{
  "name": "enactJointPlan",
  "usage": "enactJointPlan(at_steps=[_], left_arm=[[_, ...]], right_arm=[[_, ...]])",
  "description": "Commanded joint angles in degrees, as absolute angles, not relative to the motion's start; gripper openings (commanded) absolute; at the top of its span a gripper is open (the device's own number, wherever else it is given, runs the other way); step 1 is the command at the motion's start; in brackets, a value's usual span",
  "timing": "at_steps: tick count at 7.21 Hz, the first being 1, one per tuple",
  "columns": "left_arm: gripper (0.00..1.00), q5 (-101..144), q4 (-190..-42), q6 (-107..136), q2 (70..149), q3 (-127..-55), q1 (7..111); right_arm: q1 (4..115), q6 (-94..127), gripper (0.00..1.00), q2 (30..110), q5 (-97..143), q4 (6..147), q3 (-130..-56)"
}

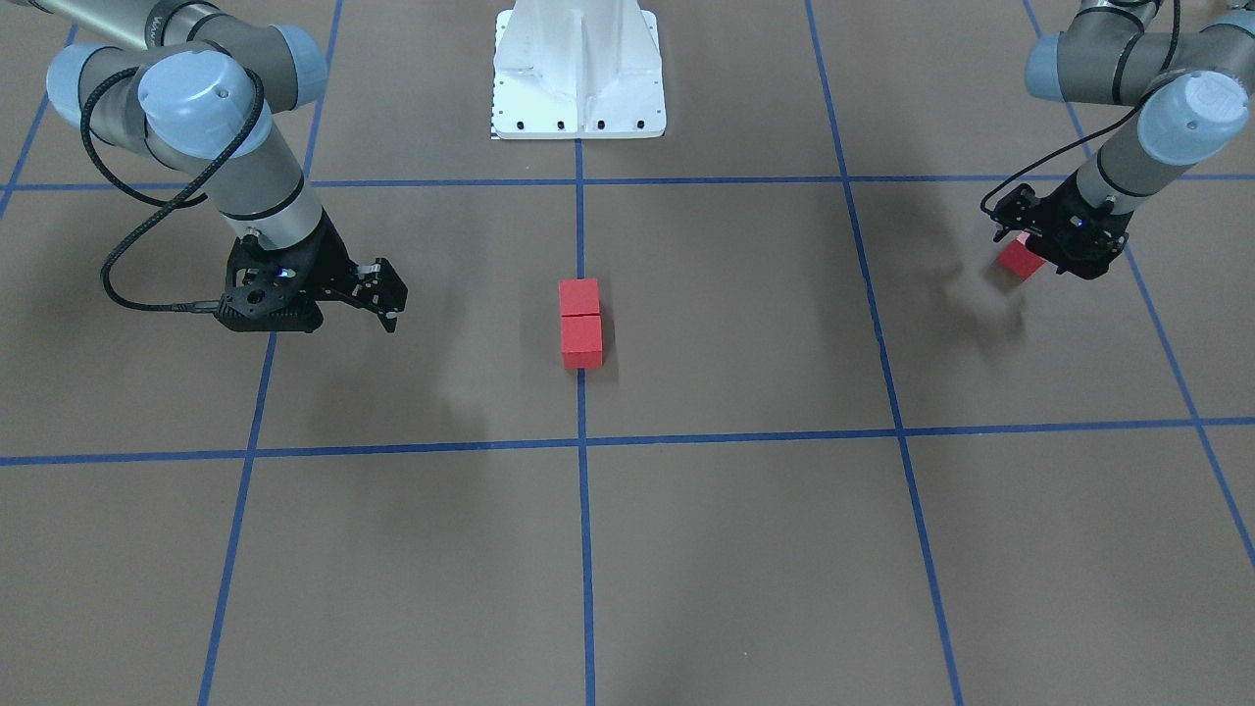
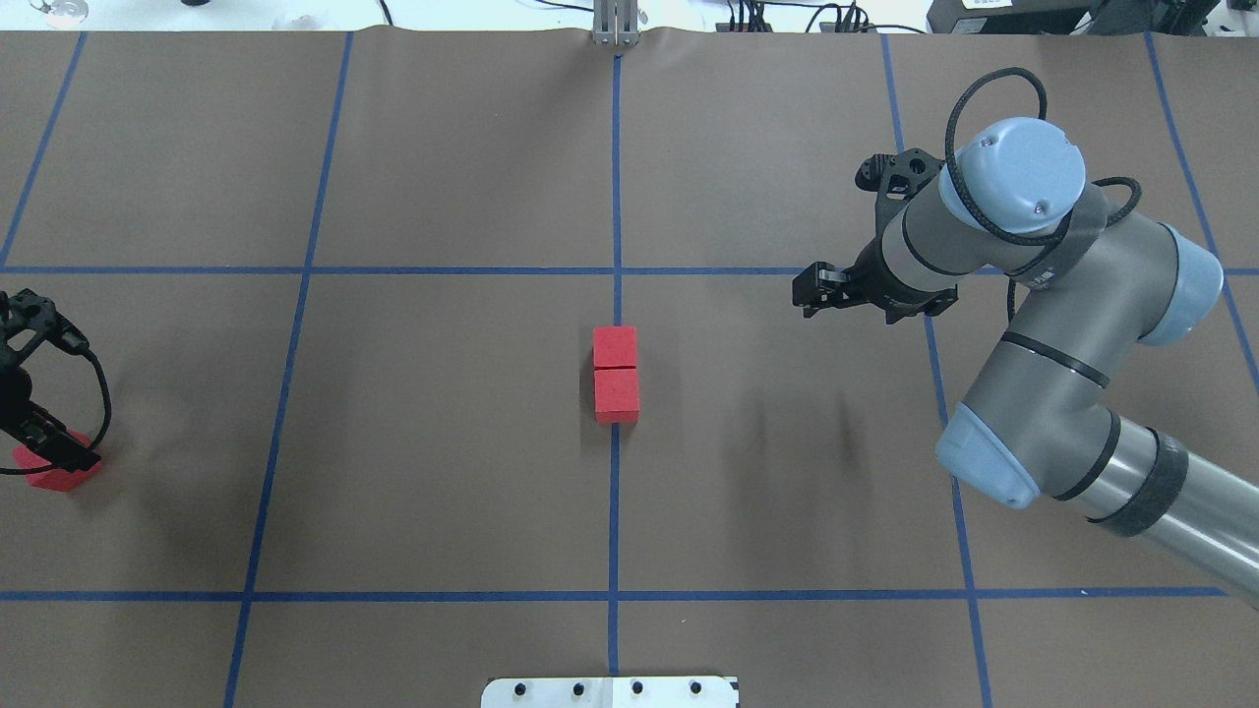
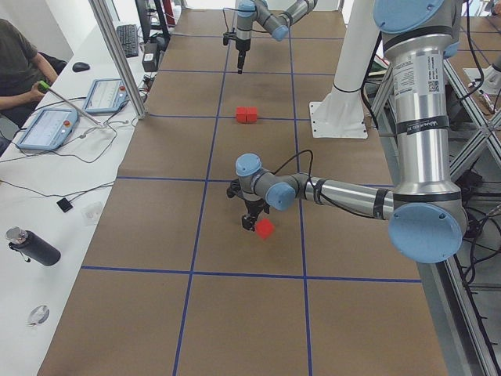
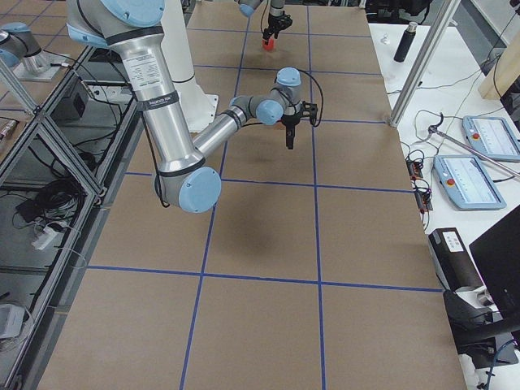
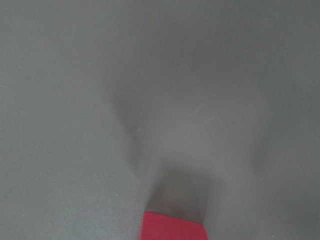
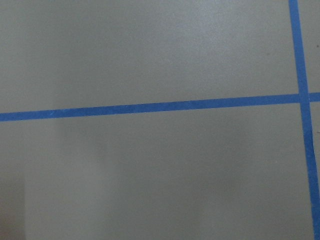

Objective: Form red blocks into L shape at center
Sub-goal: 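Lower the left gripper onto the last red cube and grasp it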

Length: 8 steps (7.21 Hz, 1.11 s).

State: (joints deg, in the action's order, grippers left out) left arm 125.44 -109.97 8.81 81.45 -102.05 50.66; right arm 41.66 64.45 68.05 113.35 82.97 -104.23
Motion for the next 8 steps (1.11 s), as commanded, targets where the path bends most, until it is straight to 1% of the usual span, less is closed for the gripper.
enactJointPlan(at_steps=[1, 2, 3, 4, 5, 6, 7, 8], left_arm=[[0.94, 125.25, -109.95, 8.61, 81.39, -101.78, 50.45], [0.73, 125.24, -109.95, 8.61, 81.39, -101.78, 50.36], [0.45, 124.72, -109.95, 8.61, 81.39, -101.78, 50.36], [0.19, 123.59, -109.95, 8.61, 81.39, -101.78, 50.36], [0.00, 123.57, -109.95, 8.61, 81.39, -101.86, 50.36], [0.00, 124.18, -109.69, 8.87, 81.82, -103.17, 50.54], [0.00, 124.36, -105.86, 9.31, 82.44, -106.32, 50.54], [0.00, 124.10, -97.73, 11.32, 85.83, -109.83, 50.62]], right_arm=[[41.66, 64.42, 1.00, 68.03, 113.38, 82.97, -104.24], [41.66, 64.42, 1.00, 68.03, 113.38, 82.97, -104.24], [41.66, 64.51, 1.00, 68.03, 113.38, 82.97, -104.24], [41.66, 64.42, 1.00, 68.03, 113.38, 82.97, -104.24], [41.66, 64.42, 1.00, 68.03, 113.47, 82.97, -104.24], [41.66, 64.42, 1.00, 68.03, 113.47, 82.97, -104.59], [41.66, 64.42, 1.00, 68.03, 113.47, 82.97, -104.68], [41.75, 64.42, 1.00, 68.11, 113.55, 82.97, -105.03]])
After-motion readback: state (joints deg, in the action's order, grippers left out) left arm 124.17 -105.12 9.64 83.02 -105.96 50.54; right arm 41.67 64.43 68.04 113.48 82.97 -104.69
